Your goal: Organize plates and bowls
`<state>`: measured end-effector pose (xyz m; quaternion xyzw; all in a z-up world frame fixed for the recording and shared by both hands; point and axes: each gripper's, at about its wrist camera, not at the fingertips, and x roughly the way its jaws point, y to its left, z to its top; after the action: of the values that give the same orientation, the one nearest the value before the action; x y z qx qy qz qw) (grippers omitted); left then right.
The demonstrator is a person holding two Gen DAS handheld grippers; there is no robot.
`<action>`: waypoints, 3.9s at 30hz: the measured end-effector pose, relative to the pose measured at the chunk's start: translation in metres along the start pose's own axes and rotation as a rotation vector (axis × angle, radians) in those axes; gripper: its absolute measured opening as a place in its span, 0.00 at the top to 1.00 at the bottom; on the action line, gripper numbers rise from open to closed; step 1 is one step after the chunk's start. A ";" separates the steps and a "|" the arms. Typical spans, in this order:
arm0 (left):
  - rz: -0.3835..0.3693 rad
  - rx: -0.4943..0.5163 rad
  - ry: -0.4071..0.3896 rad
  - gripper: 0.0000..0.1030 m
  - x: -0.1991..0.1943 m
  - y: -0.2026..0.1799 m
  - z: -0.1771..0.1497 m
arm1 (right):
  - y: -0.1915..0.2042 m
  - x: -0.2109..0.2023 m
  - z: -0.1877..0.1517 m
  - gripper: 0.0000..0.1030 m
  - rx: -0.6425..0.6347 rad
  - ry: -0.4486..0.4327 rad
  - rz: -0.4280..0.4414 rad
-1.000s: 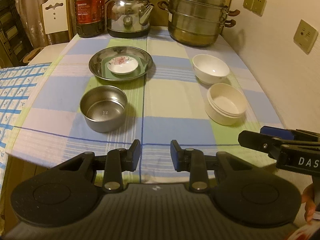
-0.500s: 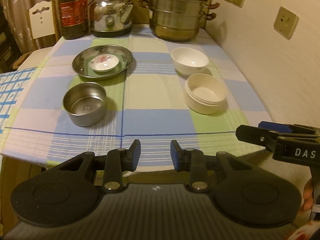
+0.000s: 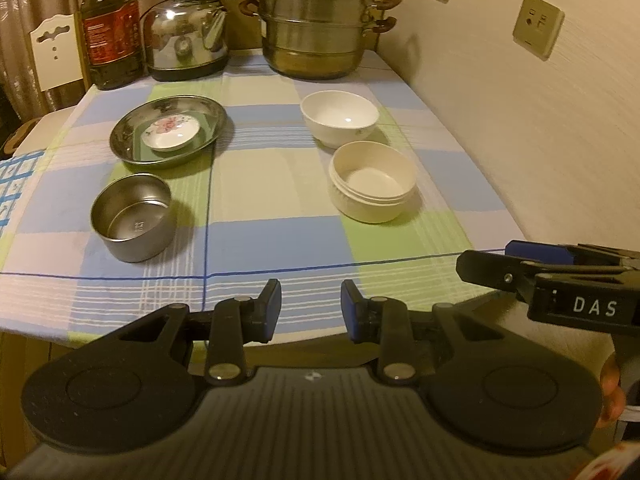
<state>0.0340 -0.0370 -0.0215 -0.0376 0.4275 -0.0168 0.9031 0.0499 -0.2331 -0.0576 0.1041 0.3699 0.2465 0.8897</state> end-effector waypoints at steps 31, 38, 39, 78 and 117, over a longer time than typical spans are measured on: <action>-0.158 0.113 0.073 0.72 0.118 -0.007 0.081 | -0.069 0.062 0.049 0.32 0.148 0.035 -0.215; -0.201 0.124 0.102 0.72 0.151 -0.004 0.100 | -0.078 0.091 0.064 0.34 0.171 0.042 -0.222; -0.205 0.127 0.104 0.72 0.156 -0.004 0.102 | -0.079 0.095 0.066 0.36 0.172 0.042 -0.223; -0.257 0.169 0.221 0.84 0.230 0.002 0.125 | -0.092 0.172 0.089 0.85 0.204 0.150 -0.257; -0.198 0.089 0.081 0.84 0.238 0.027 0.233 | -0.082 0.218 0.217 0.85 0.123 0.083 -0.200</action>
<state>0.3651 -0.0126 -0.0595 -0.0389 0.4565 -0.1265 0.8798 0.3653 -0.1913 -0.0665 0.1108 0.4295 0.1372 0.8857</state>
